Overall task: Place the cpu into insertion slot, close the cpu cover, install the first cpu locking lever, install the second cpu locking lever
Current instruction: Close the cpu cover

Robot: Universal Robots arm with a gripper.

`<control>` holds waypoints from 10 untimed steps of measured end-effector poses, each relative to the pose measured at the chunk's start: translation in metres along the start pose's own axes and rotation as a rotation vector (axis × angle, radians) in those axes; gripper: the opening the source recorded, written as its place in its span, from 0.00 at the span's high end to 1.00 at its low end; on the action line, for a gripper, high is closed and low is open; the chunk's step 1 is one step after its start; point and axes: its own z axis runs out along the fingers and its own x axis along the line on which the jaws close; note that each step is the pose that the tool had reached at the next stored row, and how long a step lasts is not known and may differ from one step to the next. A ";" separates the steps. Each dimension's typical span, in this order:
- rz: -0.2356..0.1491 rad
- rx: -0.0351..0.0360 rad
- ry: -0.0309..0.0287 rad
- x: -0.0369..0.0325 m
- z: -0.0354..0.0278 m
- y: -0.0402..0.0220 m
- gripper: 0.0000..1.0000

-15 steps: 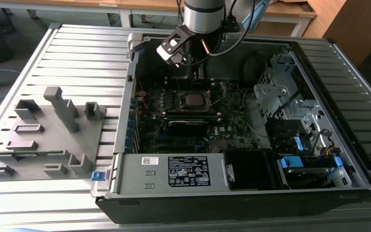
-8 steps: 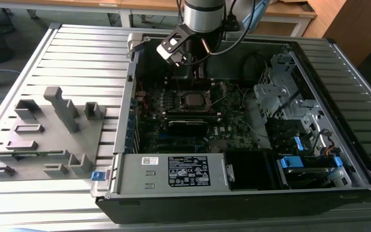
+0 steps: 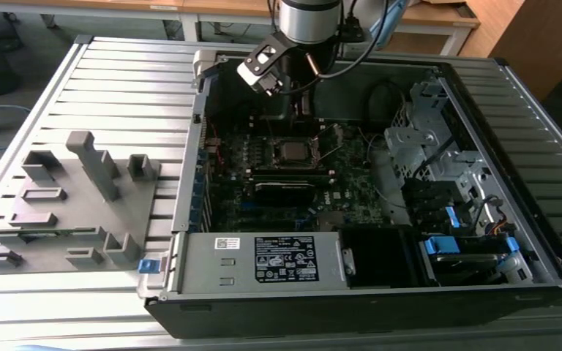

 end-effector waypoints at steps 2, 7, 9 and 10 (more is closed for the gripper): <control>0.000 0.0000 0.0000 0.0000 -0.0019 0.0001 0.90; 0.000 -0.0001 0.0001 0.0001 -0.0078 0.0004 0.90; 0.000 0.0000 0.0000 0.0001 -0.0096 0.0005 0.90; 0.000 -0.0001 0.0002 0.0002 -0.0096 0.0006 0.90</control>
